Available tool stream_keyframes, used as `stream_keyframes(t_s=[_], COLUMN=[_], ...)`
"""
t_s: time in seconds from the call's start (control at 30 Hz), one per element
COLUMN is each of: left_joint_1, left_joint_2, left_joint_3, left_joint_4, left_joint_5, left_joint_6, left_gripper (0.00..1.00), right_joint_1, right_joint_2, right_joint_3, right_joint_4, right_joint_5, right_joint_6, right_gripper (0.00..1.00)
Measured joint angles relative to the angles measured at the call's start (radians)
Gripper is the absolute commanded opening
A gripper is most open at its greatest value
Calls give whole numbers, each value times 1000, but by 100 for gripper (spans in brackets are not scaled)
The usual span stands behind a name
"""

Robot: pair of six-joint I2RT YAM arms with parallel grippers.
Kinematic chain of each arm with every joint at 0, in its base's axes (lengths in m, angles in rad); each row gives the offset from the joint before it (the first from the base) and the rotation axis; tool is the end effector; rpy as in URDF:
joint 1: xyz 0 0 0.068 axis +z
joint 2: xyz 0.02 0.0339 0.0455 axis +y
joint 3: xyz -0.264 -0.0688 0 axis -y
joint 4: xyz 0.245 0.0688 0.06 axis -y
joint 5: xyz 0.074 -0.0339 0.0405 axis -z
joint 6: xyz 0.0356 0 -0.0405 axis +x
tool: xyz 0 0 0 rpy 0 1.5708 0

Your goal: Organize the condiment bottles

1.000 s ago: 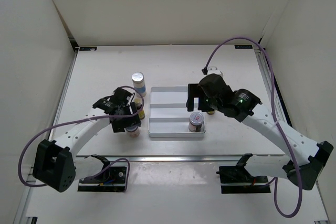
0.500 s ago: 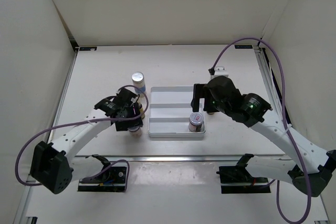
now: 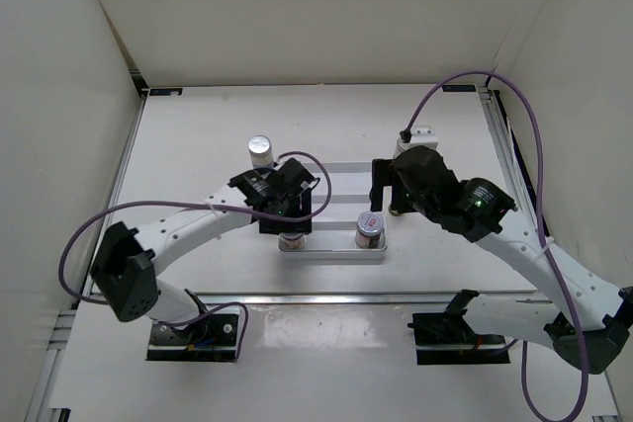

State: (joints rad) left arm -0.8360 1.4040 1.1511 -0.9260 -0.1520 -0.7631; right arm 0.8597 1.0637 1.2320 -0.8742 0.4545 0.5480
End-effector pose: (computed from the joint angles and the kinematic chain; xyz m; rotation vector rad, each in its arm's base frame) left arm 0.1851 -0.1968 0.2697 0.0587 2.7503 -0.2455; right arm 0.1449 0.1443 0.3757 -0.1092 2.2032 0.2685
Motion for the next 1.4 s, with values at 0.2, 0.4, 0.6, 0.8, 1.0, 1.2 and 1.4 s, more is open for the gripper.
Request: stream_keyframes(t_s=[0.2,0.4,0.6,0.8,1.0,1.2,1.4], left_joint_1=[0,0,0,0,1,51,101], left_joint_2=[109,114,107,54,-87,-157,-113], left_joint_3=[-4,-16,-14,39,114,138,138], left_joint_4=[35,72,93,70,50,36,20], left_joint_5=[-8,-9,-12,-25,-78,-105,-106], left_joint_6=[7,8,16,30,41,58,79], left_gripper=[29,71,100,100,100,100,100], right_joint_1=[0,0,-2,-45,-130,-230,-285], right_joint_2=[-16,-31,7,115,211,286,367], right_joint_3=[0,-5,-25,-26,-26,-27,-34], right_joint_4=[-22,-55,-95,-128,-108,-16,91], right_joint_5=[33,74,126,140,138,110,57], right_joint_6=[-3,16,75,80,39,-18,-57], right_gripper=[100,100,100,100,100,84,62])
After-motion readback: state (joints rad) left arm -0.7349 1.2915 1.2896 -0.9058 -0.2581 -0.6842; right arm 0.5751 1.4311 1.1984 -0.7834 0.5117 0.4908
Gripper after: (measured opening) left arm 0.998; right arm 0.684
